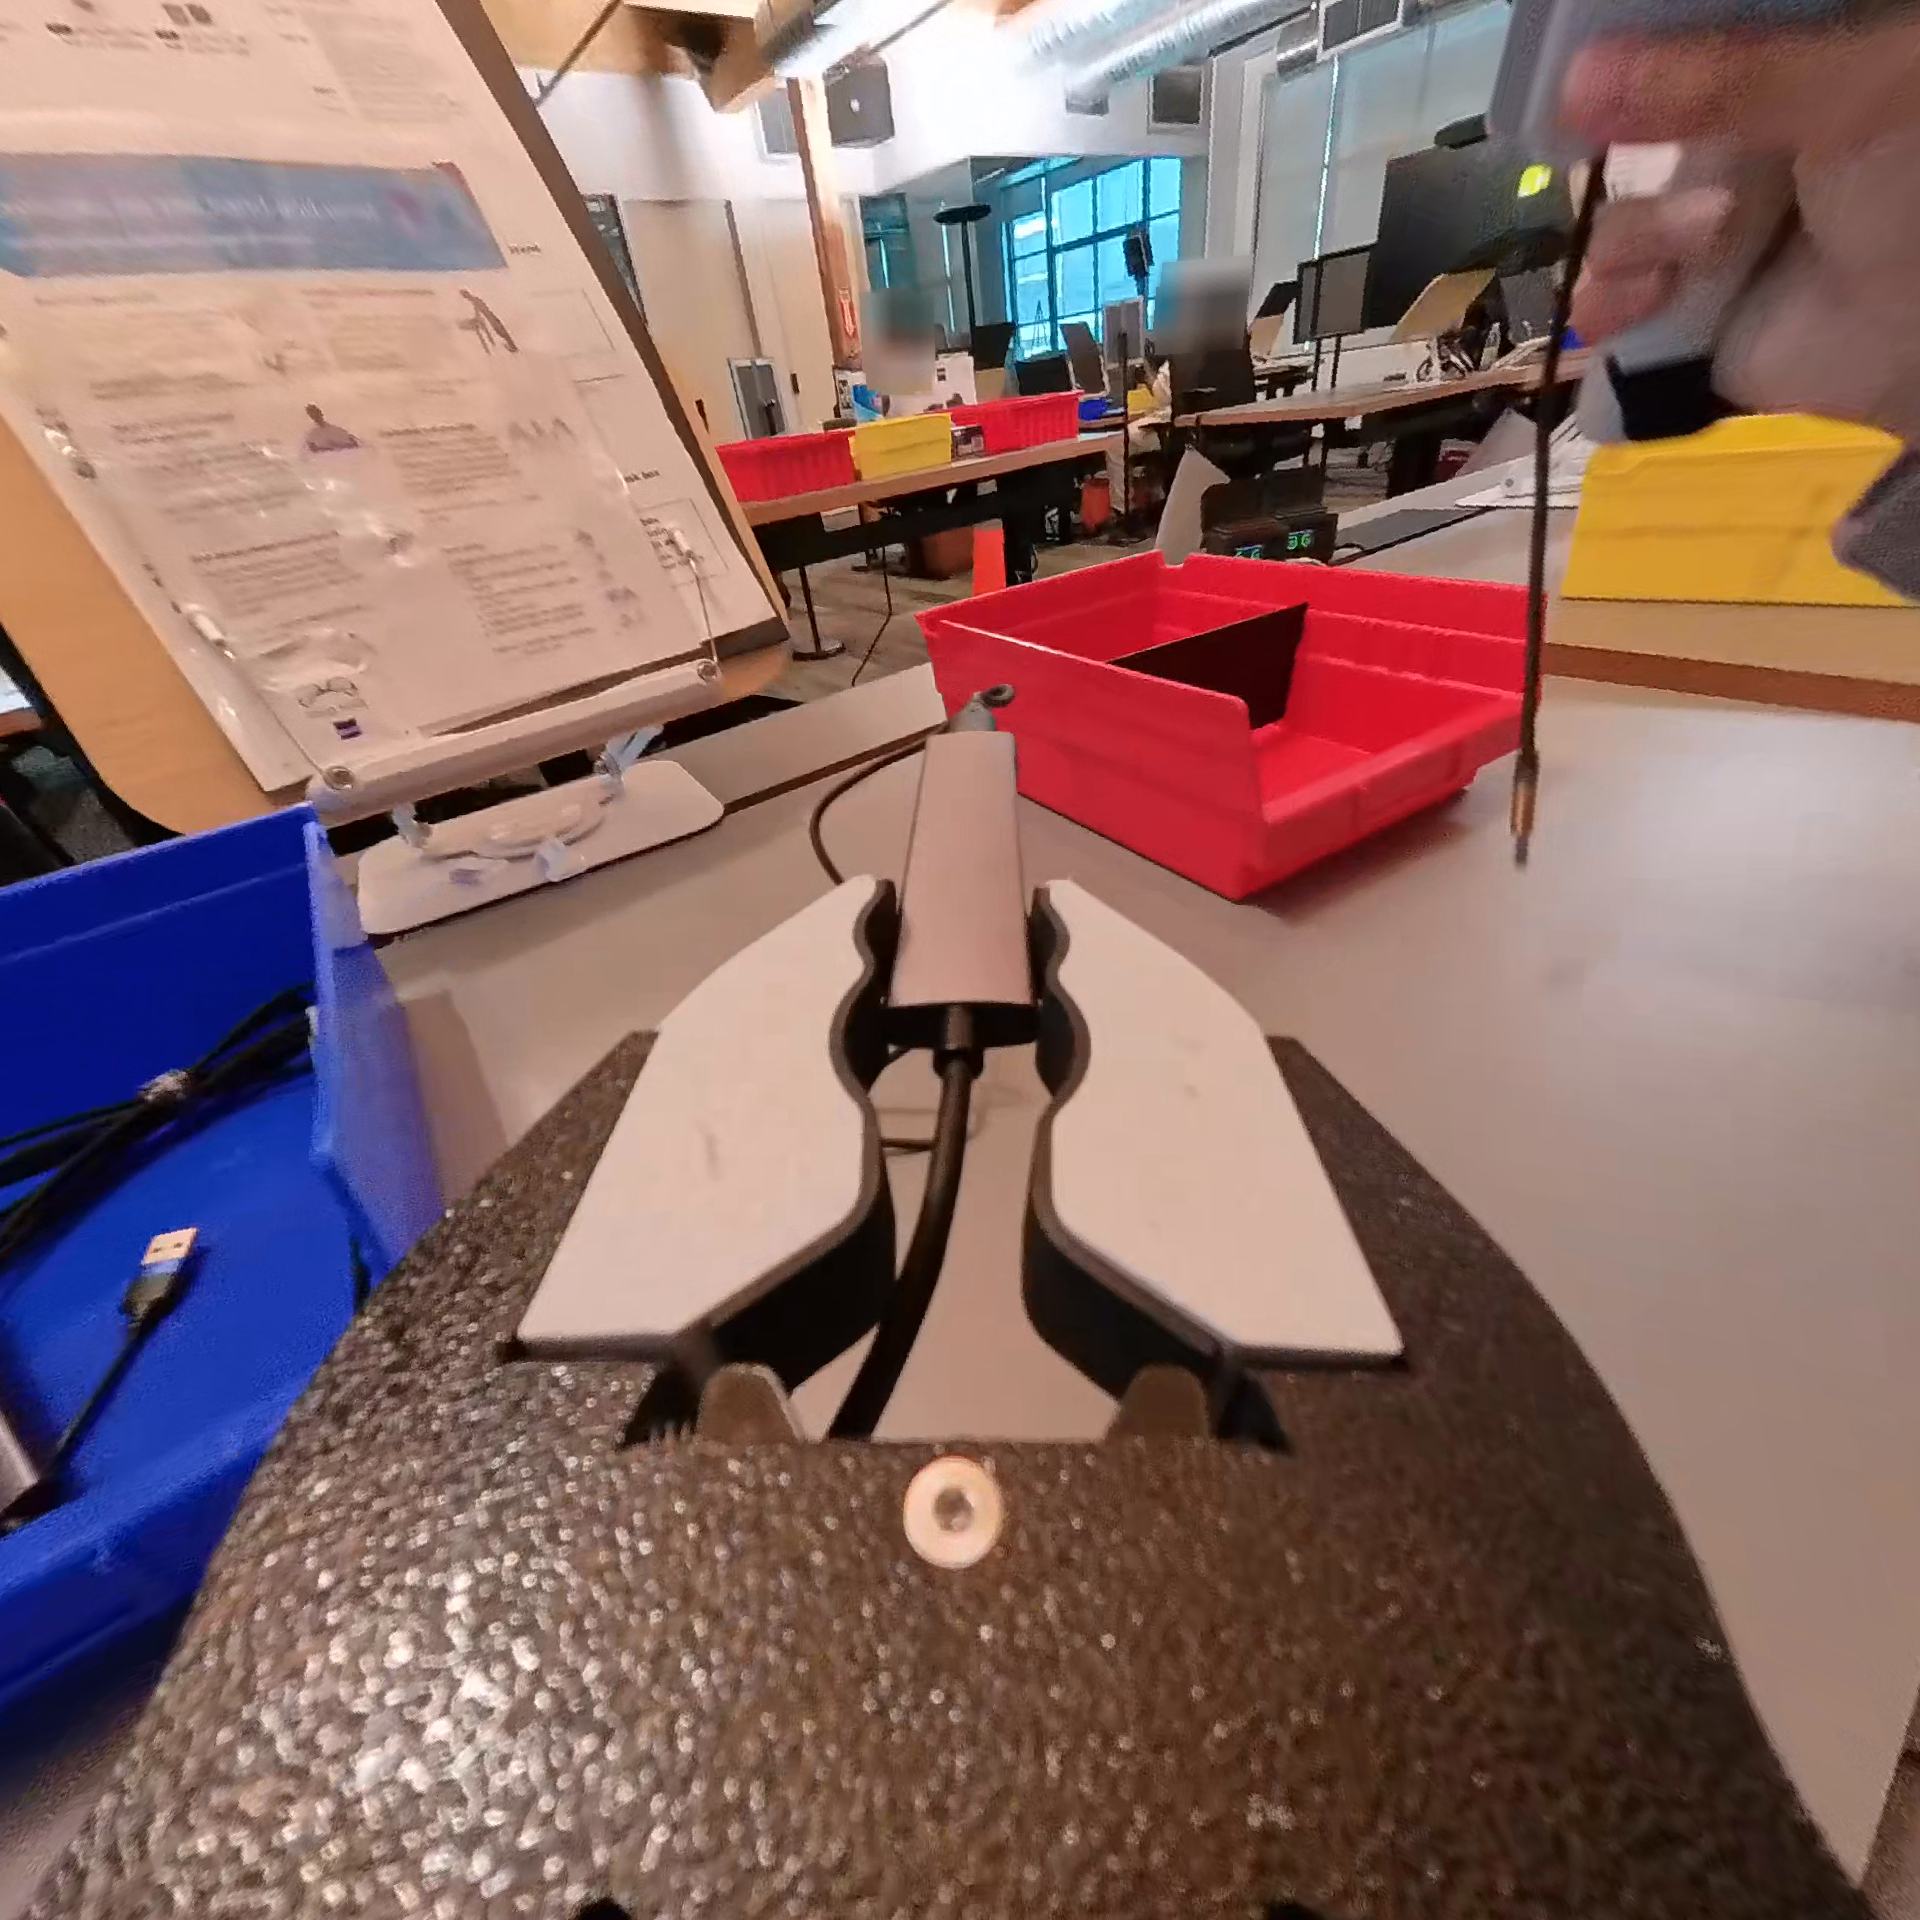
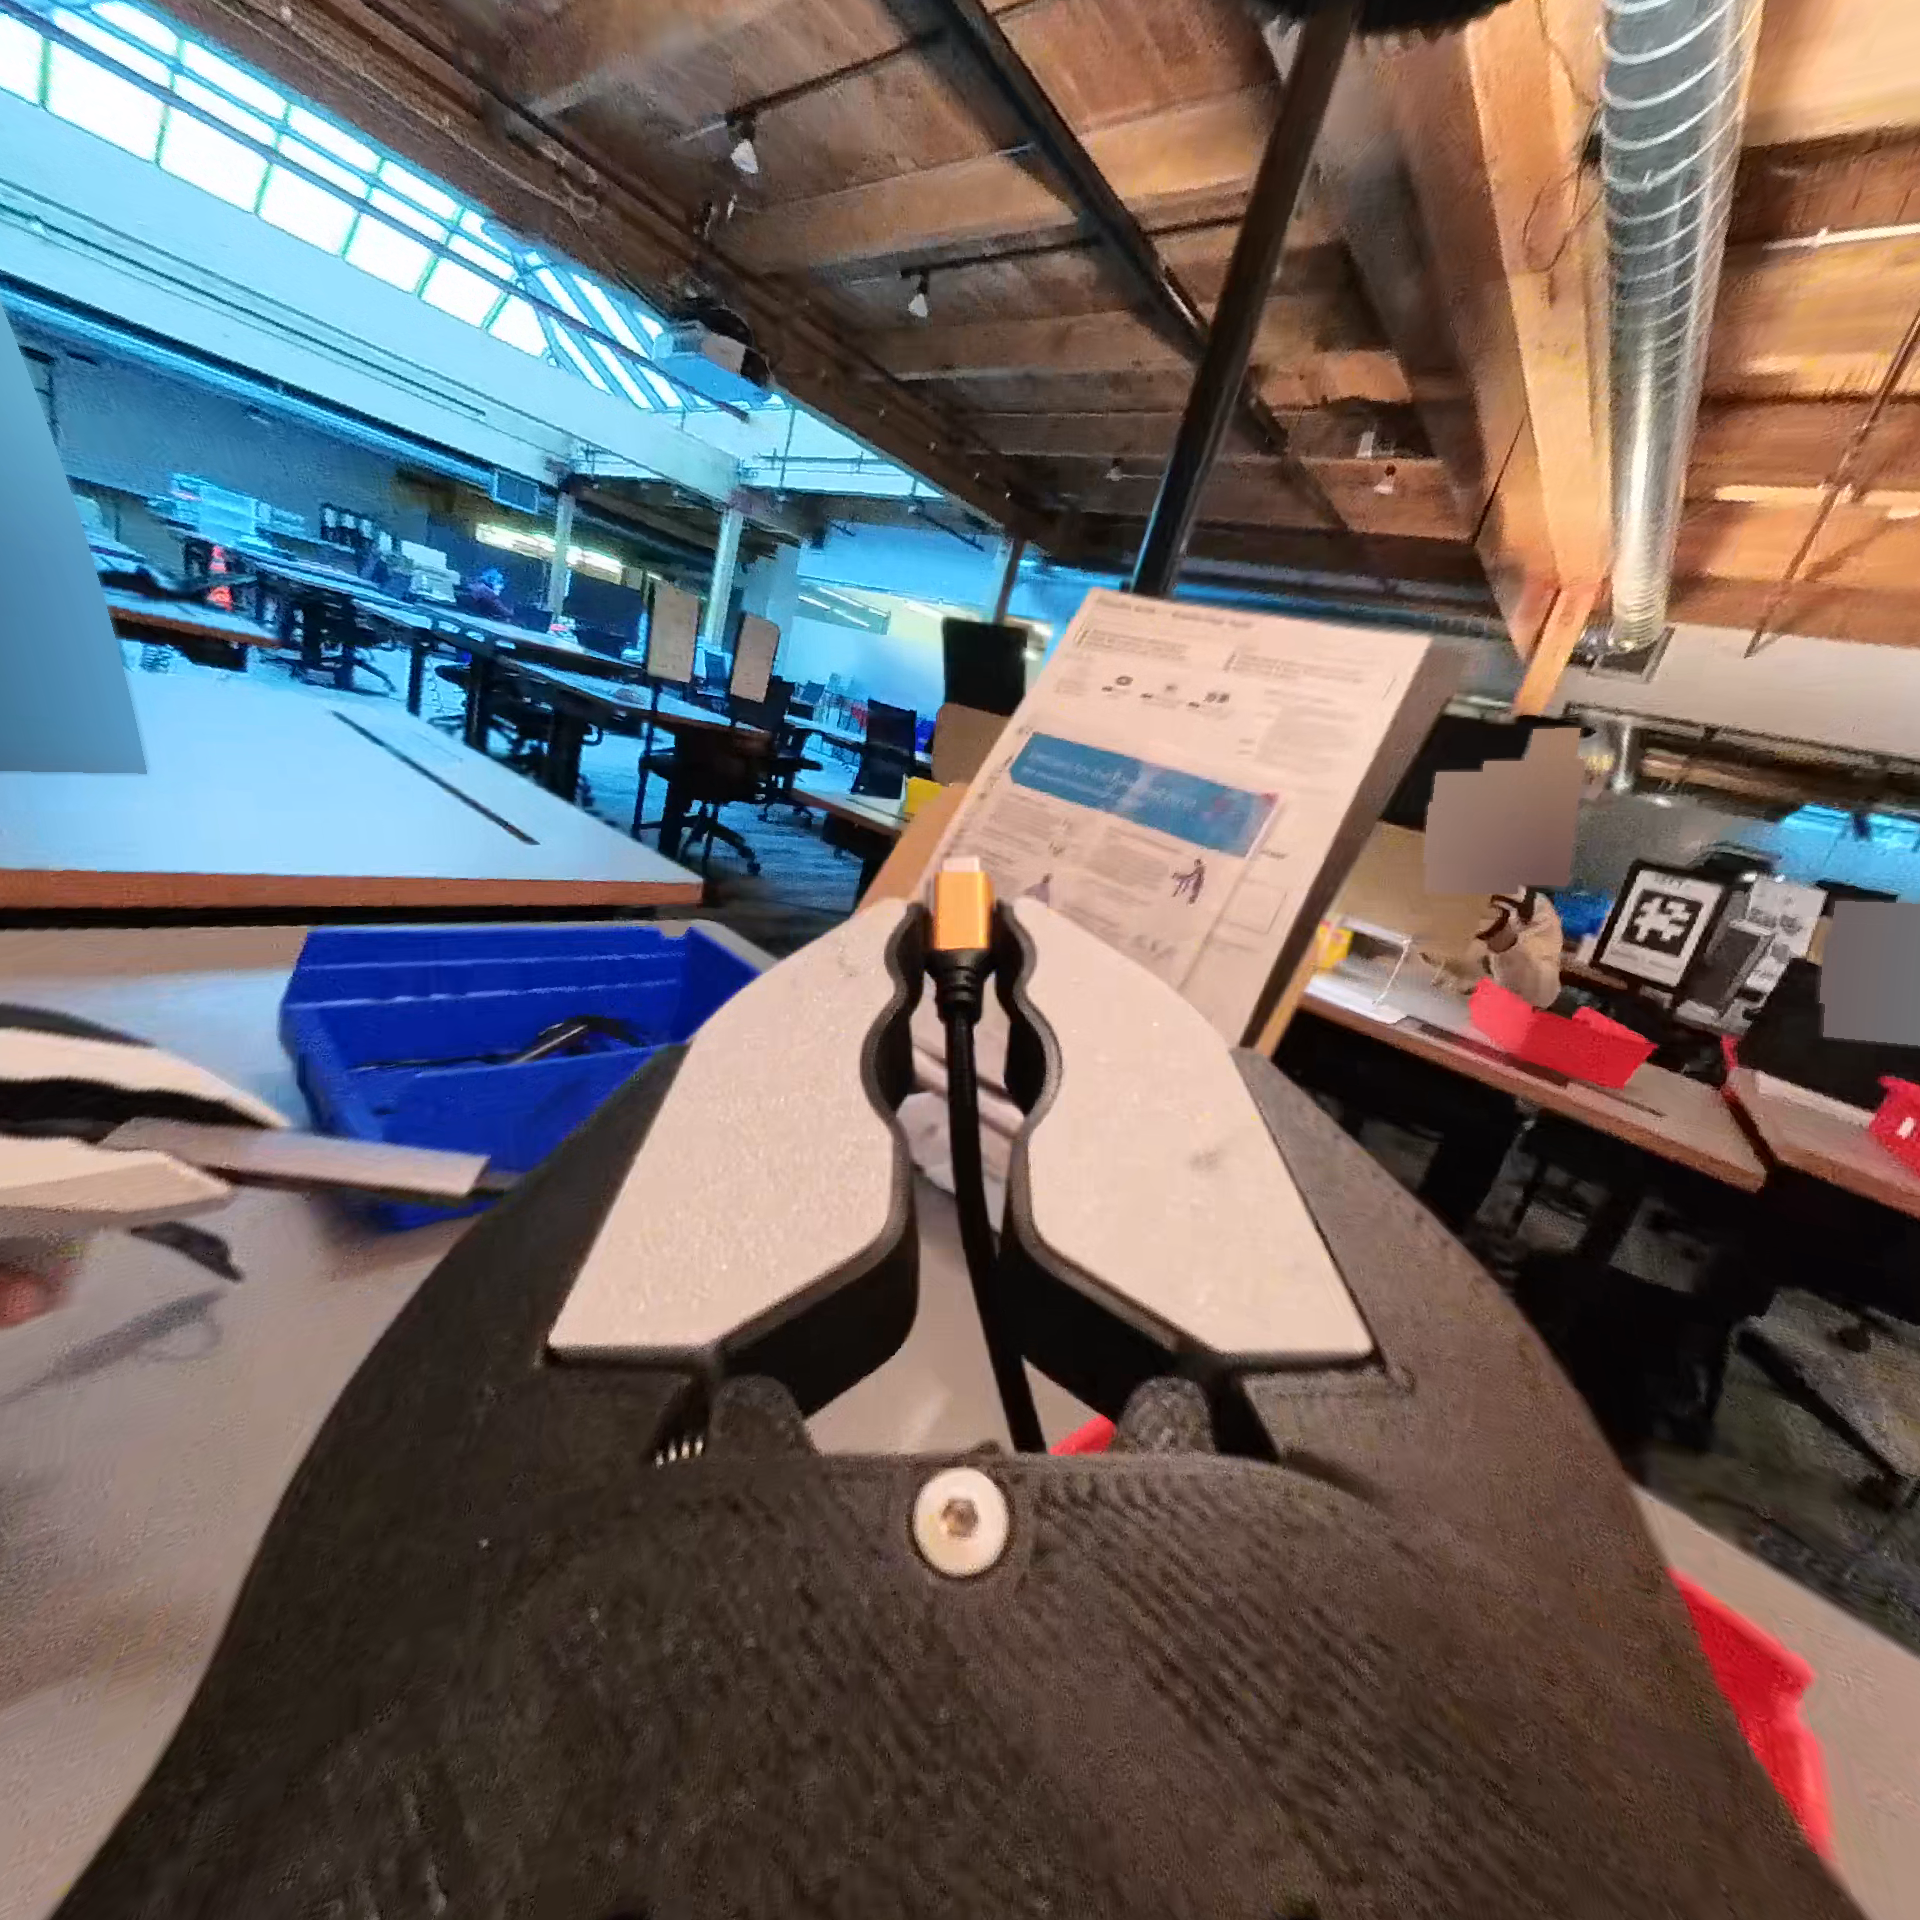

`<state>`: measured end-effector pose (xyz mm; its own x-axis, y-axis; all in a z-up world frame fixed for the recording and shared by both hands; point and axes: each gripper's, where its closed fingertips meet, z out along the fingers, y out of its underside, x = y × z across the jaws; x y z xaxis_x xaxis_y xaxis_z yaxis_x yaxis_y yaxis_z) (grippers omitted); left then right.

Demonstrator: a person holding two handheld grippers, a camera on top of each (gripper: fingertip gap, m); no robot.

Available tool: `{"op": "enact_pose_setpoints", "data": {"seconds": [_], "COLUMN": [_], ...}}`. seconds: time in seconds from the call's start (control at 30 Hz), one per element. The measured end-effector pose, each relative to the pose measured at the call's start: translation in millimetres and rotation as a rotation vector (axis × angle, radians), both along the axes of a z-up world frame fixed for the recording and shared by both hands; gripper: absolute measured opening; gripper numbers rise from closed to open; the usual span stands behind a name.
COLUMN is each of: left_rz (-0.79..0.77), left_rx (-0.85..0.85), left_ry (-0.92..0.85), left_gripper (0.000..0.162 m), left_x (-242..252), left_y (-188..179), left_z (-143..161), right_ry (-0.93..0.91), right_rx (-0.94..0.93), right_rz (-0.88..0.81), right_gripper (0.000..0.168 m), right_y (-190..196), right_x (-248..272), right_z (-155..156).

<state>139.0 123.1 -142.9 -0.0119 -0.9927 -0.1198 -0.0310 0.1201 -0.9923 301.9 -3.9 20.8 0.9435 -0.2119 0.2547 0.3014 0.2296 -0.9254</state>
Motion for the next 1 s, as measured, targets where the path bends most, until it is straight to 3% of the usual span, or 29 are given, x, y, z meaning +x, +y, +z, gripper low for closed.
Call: {"op": "enact_pose_setpoints", "data": {"seconds": [0.13,0.2,0.33,0.53,0.77,0.87,1.0], "left_rz": [-0.018,-0.028,-0.025,-0.048,-0.059,-0.065,-0.070], "left_rx": [-0.013,-0.036,-0.021,-0.042,-0.059,-0.081,-0.095], "left_ry": [0.035,0.038,0.044,0.035,0.028,0.033,0.040], "left_gripper": [0.025,0.024,0.025,0.024,0.024,0.024,0.024], "left_x": [4,4,4,3,1,2,4], "left_y": [-3,-4,-2,-3,-1,-1,-2], "left_z": [-10,-11,-14,-13,-13,-16,-20], "right_ry": [-0.048,0.013,-0.027,-0.052,-0.287,-0.189,0.000], "right_rx": [0.082,0.160,0.272,0.106,-0.538,-0.809,-1.005], "right_rz": [-0.127,-0.183,-0.259,-0.321,-0.410,-0.374,-0.331], "right_gripper": [0.013,0.013,0.012,0.012,0.013,0.013,0.042], "right_y": [-11,-19,-27,-11,-22,-33,-35], "right_x": [51,73,101,117,121,135,146], "right_z": [36,49,47,-59,-167,-207,-233]}}
